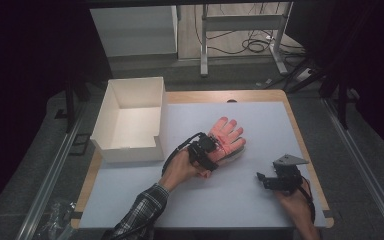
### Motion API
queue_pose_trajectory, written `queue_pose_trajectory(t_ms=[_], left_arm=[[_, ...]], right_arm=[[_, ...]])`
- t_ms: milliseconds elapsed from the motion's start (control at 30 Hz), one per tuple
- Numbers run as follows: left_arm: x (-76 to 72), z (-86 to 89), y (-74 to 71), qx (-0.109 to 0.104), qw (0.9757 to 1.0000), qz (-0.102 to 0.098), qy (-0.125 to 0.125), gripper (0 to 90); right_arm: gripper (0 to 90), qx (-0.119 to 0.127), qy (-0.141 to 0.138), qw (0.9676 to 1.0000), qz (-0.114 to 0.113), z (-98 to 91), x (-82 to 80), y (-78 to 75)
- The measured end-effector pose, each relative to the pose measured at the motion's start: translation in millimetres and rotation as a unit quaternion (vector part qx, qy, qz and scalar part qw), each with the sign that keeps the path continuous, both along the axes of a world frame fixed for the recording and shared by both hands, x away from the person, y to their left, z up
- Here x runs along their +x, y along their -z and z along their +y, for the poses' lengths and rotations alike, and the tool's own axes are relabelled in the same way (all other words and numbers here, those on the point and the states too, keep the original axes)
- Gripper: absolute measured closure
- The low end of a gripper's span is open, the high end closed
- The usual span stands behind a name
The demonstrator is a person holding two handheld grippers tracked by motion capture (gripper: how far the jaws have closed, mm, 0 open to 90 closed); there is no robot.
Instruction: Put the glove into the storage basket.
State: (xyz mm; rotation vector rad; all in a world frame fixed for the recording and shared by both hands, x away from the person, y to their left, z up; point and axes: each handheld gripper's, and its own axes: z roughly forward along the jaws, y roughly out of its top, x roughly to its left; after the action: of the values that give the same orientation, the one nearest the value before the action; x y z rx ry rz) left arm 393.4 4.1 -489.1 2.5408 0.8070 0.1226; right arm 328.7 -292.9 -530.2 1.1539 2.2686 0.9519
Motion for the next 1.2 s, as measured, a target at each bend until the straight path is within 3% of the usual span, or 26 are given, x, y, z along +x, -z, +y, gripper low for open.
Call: queue_pose_trajectory(t_ms=[333,533,767,1033,1133,1200], left_arm=[[11.8,4.7,-39.0,-0.012,0.9997,-0.010,-0.021,37.3],[18.7,7.6,-60.6,0.008,0.9988,-0.036,-0.033,36.2],[28.8,17.6,-79.3,0.012,0.9975,-0.043,-0.055,36.1],[44.0,37.4,-102.1,0.000,0.9950,-0.040,-0.092,36.0],[48.0,44.6,-110.7,-0.012,0.9925,-0.041,-0.115,36.0],[51.3,50.7,-116.8,-0.008,0.9916,-0.040,-0.123,36.0]], right_arm=[[22.1,0.002,0.001,1.0000,0.000,0.2,0.0,0.1],[22.1,0.001,0.000,1.0000,0.000,0.0,0.0,0.1],[22.0,0.001,0.000,1.0000,0.000,0.1,0.0,0.2],[22.0,0.001,-0.001,1.0000,-0.001,0.0,0.0,0.2],[22.0,0.002,-0.001,1.0000,0.000,0.1,0.0,0.2],[22.0,0.002,-0.001,1.0000,0.000,0.1,0.0,0.2]])
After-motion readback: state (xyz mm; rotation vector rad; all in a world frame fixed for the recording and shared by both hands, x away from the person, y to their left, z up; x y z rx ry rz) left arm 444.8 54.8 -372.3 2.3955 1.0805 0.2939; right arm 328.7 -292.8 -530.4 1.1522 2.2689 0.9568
